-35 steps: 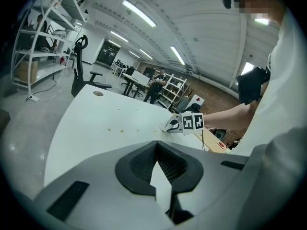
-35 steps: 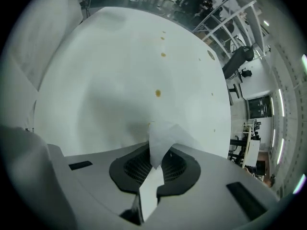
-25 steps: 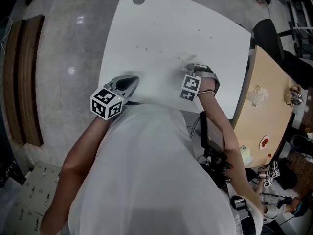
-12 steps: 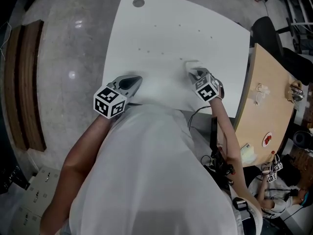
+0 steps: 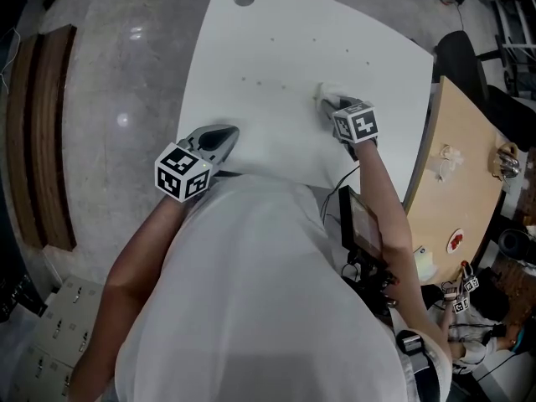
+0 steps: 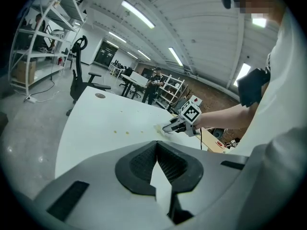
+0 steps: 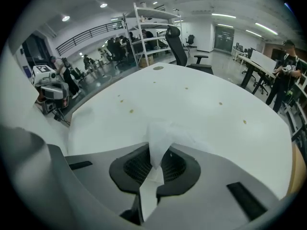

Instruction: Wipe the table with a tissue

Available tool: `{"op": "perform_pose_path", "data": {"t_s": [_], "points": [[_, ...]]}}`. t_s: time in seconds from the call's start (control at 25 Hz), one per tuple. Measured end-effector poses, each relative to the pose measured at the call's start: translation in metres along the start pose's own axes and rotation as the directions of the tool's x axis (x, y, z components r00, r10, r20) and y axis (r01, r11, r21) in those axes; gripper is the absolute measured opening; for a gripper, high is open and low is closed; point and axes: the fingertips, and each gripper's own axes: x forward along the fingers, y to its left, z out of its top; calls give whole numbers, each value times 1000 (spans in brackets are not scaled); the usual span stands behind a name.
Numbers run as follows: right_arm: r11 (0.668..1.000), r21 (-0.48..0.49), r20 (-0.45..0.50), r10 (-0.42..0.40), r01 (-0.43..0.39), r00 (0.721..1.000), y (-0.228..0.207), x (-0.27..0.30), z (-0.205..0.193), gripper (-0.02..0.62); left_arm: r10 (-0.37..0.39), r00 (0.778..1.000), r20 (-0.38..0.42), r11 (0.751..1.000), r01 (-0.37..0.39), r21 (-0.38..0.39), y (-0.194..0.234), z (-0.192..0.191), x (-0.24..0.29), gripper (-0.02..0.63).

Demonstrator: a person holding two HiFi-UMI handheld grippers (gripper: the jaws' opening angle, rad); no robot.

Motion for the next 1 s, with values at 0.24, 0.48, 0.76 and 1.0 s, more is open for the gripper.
{"op": "perform_pose_path", "data": {"t_s": [0.24, 0.48, 0.76, 1.0], "points": [[999, 30, -15, 14, -14, 1000, -2, 14, -1, 32, 29, 999, 14, 999, -29, -28, 7, -5, -8, 8], [995, -90, -24, 41, -43, 999, 19, 26, 8, 32, 33, 999, 15, 999, -32, -35, 7, -9, -9, 8], [962, -96, -127, 242, -255, 962, 65, 27, -5, 31, 31, 999, 20, 999, -31, -31, 10, -6, -10, 8], [951, -105, -145, 273, -289, 951, 82, 17, -22, 31, 13, 1000, 19, 1000, -12, -21, 10, -2, -8, 8]]}}
